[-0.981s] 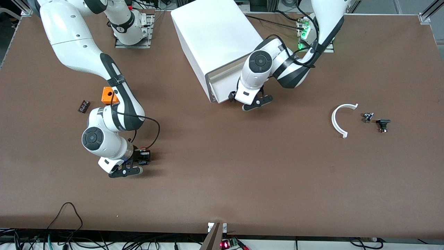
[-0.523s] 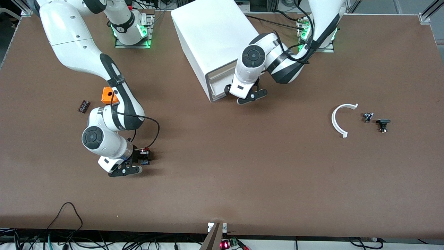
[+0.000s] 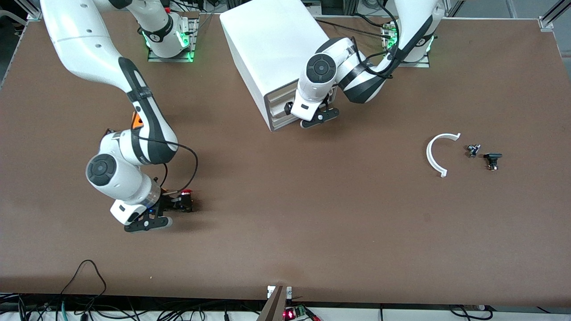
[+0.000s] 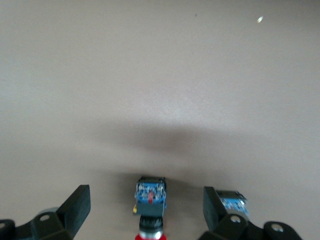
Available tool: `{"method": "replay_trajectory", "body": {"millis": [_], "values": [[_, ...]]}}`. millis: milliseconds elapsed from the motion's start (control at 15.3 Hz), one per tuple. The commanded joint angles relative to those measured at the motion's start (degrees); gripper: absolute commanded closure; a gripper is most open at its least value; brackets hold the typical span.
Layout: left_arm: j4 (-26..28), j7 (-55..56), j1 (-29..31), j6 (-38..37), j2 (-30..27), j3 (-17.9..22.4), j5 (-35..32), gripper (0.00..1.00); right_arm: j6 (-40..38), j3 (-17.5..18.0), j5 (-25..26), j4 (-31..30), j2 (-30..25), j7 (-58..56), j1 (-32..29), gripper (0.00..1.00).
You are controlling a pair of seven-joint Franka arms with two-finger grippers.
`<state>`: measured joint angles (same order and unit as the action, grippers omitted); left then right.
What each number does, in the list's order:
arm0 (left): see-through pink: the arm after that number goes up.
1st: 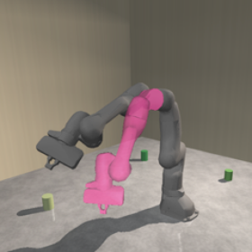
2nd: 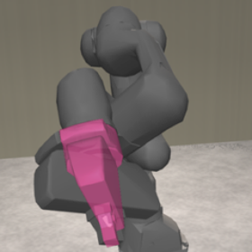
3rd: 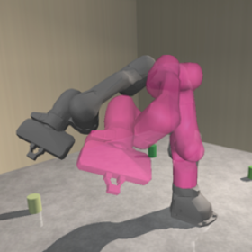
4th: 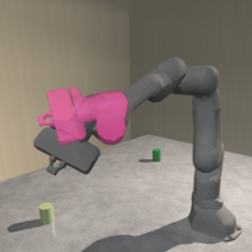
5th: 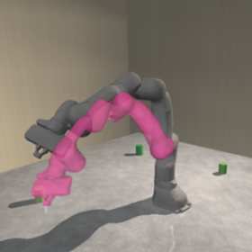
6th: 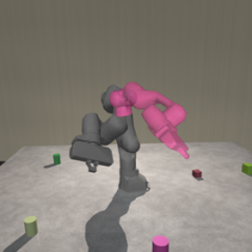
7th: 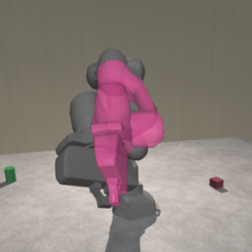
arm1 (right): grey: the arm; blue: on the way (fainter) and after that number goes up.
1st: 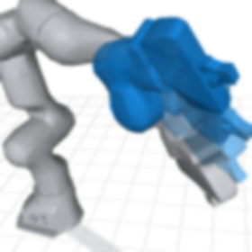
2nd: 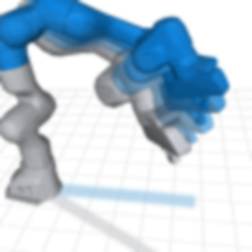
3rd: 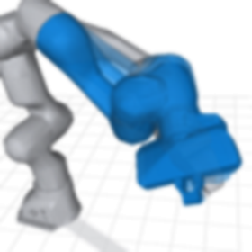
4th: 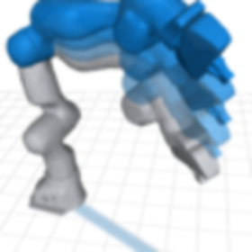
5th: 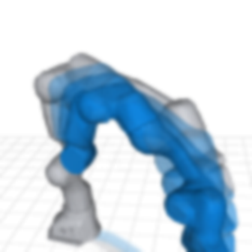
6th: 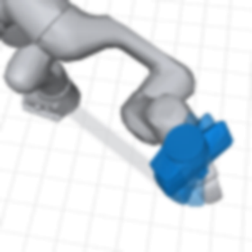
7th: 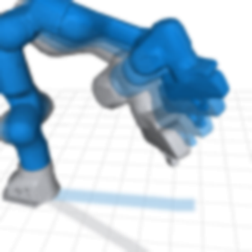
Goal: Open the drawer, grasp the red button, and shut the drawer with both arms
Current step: 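Set the red button by the yellow one while the left gripper withdraws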
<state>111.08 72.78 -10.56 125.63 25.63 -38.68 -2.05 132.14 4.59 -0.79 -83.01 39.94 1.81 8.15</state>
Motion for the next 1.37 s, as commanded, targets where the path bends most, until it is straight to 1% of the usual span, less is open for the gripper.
{"method": "replay_trajectory", "body": {"millis": [0, 131, 262, 393, 523, 589, 720, 785, 916, 1112, 1178, 1308], "values": [[1.2, 0.6, 0.3, -0.7, -1.7, -1.0, 1.6, 0.00, -2.1, -0.8, -0.1, -2.5, -4.5, 0.6, -0.7, 0.00], [1.3, 0.8, 0.3, -0.7, -1.7, -2.1, 1.6, 0.00, -2.7, -1.6, -0.1, -3.5, -6.4, 1.3, -0.8, 0.00], [1.2, 1.2, 0.5, -2.1, -1.8, -2.4, 1.6, 0.00, -5.9, -2.5, 0.0, -3.7, -8.9, 1.1, -0.9, 0.00], [1.2, 1.0, 0.8, -2.4, -2.0, -2.5, 1.6, 0.00, -11.1, -2.0, 0.4, -3.7, -11.9, 1.0, -3.7, 0.00], [-0.2, -0.2, 2.1, -5.3, -2.3, -2.4, 1.4, 0.00, -13.8, -1.9, 0.5, -4.7, -14.9, 0.5, -5.6, 0.00], [-1.8, -2.2, 3.6, -8.1, -2.9, -2.4, 1.1, 0.00, -14.2, -1.3, 0.5, -6.2, -16.9, 0.4, -6.7, 0.00], [-6.4, -8.9, 6.7, -16.0, -3.7, -2.3, 0.8, 0.00, -14.2, 1.2, 0.6, -10.5, -21.7, 0.4, -9.2, 0.00], [-8.5, -12.2, 9.0, -20.0, -3.8, -2.4, 0.7, 0.00, -14.3, 1.6, 0.6, -11.9, -23.9, 0.5, -9.5, 0.00], [-12.4, -18.3, 12.1, -25.5, -4.8, -2.3, 0.7, 0.00, -16.1, 1.7, 0.6, -13.0, -27.4, 1.1, -9.2, 0.00], [-16.8, -25.8, 17.2, -30.1, -6.2, -1.8, 0.4, 0.00, -21.9, 1.7, 0.6, -12.8, -31.1, 1.2, -9.1, 0.00], [-18.1, -28.9, 19.2, -31.1, -6.4, -1.8, -1.0, 0.00, -23.9, 1.7, 0.6, -12.7, -32.3, 2.0, -9.1, 0.00], [-20.0, -38.1, 21.4, -33.2, -6.7, -2.1, -7.8, 0.00, -27.4, 1.7, 0.7, -12.4, -34.2, 6.5, -8.9, 0.00]]}}
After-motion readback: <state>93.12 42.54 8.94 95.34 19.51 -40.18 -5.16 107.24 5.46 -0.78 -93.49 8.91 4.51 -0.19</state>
